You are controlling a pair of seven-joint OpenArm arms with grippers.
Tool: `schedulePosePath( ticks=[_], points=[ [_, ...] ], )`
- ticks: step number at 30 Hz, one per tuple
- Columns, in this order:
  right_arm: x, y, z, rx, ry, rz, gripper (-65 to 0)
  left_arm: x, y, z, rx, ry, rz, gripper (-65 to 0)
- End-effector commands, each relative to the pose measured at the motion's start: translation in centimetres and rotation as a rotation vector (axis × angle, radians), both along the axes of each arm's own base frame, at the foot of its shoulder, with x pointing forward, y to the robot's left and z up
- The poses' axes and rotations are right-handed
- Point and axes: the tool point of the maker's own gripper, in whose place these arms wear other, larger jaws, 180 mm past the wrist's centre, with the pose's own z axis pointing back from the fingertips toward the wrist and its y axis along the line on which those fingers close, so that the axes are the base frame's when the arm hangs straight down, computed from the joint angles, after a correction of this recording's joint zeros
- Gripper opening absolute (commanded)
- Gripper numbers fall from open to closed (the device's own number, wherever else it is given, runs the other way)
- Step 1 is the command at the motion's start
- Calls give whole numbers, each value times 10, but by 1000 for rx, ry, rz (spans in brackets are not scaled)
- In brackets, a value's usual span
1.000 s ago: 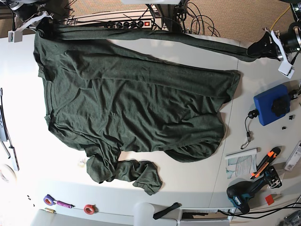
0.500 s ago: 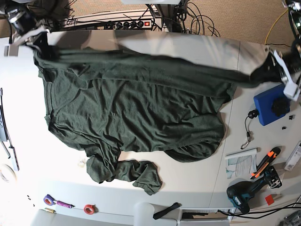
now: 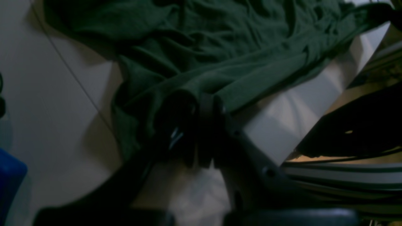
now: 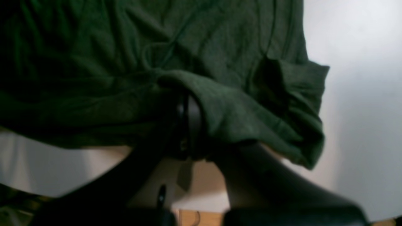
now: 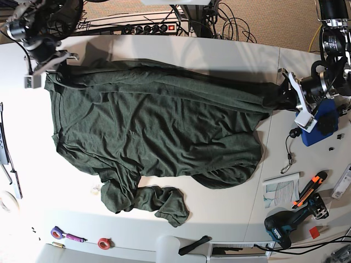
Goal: Layout the t-shirt on the table in an organized manner, then fold the t-shirt properly
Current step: 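Hold the sleeve with the left gripper and lay it along the collar, then release the sleeve and lift both grippers off the shirt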
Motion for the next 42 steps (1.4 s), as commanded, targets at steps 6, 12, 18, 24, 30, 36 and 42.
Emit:
schedulePosePath(
  ticks=[6, 12, 18, 24, 30, 36, 42],
  points=[
    [13, 2, 1, -58, -12, -1, -650, 9, 5, 11, 12, -47, 8, -650],
    [11, 0, 0, -52, 0, -17, -650, 12, 6, 14, 1, -70, 22, -650],
    [12, 0, 1, -52, -10, -18, -405, 14, 14, 6, 72, -69, 33, -381],
    [14, -1, 4, -54, -26, -22, -405, 16, 16, 5, 83, -70, 47, -357],
    [2, -32, 17, -91, -46, -128, -405, 22, 37, 16, 101, -107, 96, -358],
    [-23, -76, 53, -80, -164, -295, -405, 33, 89, 73, -6, -255, 285, -358],
    [-50, -96, 66, -39, -203, -415, -405, 26, 113, 79, 26, -245, 336, -358]
  ],
)
